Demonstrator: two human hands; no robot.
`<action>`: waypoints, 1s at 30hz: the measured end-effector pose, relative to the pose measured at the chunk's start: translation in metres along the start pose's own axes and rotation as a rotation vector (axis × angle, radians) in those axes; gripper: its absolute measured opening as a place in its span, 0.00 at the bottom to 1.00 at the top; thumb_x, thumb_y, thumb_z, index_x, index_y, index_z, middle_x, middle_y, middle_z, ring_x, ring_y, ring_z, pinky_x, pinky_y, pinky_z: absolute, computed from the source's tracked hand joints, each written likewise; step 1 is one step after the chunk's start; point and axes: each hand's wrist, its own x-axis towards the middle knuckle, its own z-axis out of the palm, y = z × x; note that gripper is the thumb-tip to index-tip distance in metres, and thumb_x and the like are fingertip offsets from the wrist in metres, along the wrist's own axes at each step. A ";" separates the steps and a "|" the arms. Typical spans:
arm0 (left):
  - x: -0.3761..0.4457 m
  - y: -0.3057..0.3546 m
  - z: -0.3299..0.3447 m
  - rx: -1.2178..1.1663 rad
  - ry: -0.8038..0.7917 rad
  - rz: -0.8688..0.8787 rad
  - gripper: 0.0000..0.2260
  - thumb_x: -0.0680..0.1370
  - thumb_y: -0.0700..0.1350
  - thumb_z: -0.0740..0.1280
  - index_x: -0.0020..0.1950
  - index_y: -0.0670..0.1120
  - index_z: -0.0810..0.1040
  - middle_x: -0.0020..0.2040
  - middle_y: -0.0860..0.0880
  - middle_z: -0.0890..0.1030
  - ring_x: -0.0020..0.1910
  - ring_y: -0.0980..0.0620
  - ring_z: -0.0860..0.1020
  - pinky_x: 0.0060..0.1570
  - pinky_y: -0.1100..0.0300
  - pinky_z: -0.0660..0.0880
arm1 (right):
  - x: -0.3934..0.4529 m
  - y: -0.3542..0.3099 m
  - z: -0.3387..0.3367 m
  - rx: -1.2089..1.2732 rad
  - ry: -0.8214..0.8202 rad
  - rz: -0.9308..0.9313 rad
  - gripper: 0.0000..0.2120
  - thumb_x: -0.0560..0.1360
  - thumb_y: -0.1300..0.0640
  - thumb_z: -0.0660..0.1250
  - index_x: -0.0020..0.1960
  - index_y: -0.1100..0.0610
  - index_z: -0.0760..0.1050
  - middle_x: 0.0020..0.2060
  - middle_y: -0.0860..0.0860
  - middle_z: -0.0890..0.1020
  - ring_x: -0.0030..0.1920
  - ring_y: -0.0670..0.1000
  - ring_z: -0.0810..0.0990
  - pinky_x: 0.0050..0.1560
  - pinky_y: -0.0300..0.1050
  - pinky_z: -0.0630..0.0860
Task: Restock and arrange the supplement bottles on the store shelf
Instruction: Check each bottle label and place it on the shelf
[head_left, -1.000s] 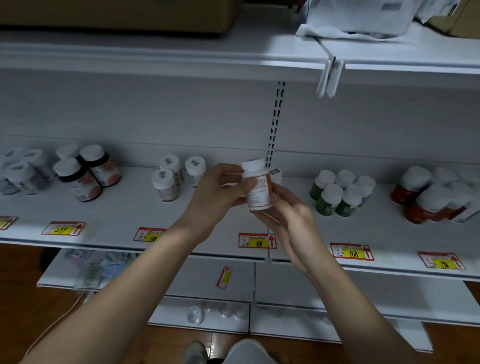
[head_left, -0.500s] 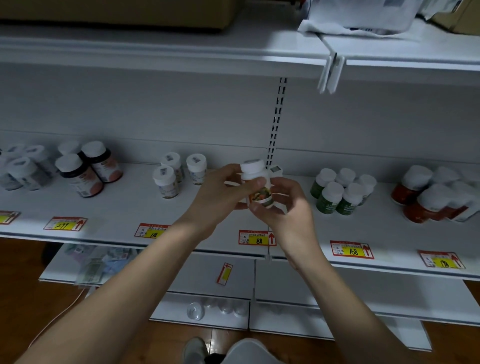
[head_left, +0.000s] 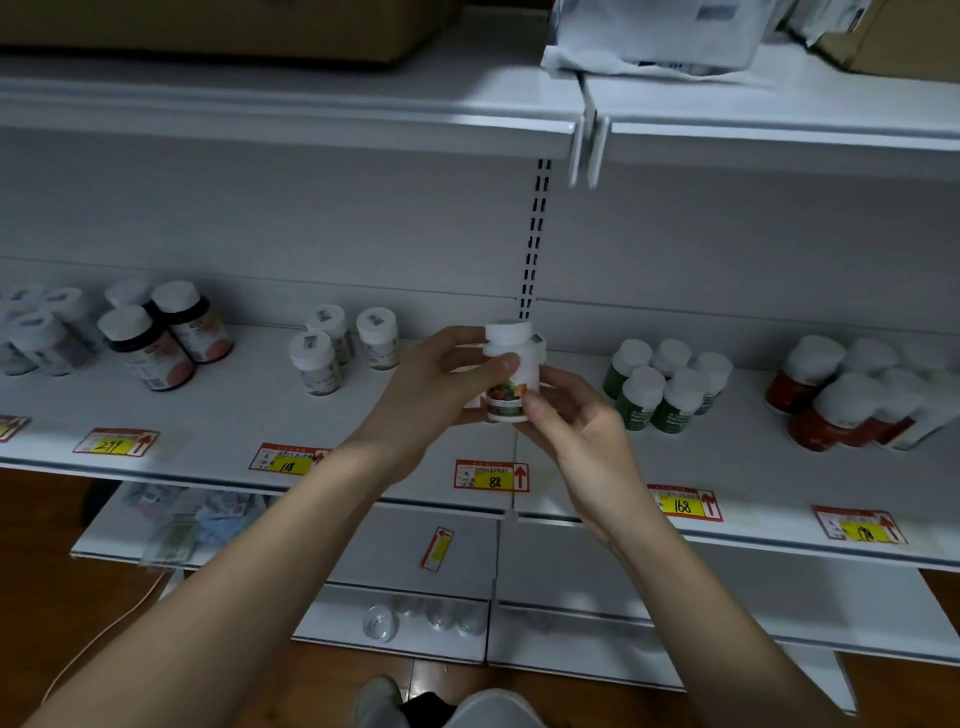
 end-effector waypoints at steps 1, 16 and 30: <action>-0.001 0.000 0.003 0.009 -0.002 0.005 0.13 0.76 0.43 0.73 0.59 0.50 0.78 0.56 0.49 0.84 0.53 0.53 0.84 0.50 0.53 0.83 | -0.001 -0.001 -0.003 -0.018 -0.009 -0.005 0.11 0.79 0.62 0.67 0.61 0.57 0.77 0.54 0.52 0.85 0.56 0.50 0.83 0.58 0.44 0.79; -0.011 0.012 0.023 0.267 -0.090 0.336 0.23 0.68 0.35 0.78 0.57 0.54 0.77 0.56 0.57 0.82 0.61 0.59 0.79 0.63 0.59 0.75 | -0.001 -0.034 -0.034 -0.191 -0.128 -0.216 0.21 0.72 0.69 0.74 0.57 0.48 0.75 0.52 0.42 0.84 0.57 0.43 0.82 0.58 0.40 0.78; -0.015 0.030 0.014 0.163 -0.235 0.464 0.25 0.68 0.28 0.76 0.52 0.56 0.79 0.58 0.56 0.82 0.65 0.53 0.77 0.66 0.52 0.74 | -0.003 -0.062 -0.027 -0.226 -0.109 -0.379 0.21 0.69 0.69 0.76 0.56 0.51 0.76 0.54 0.47 0.83 0.59 0.48 0.81 0.61 0.44 0.78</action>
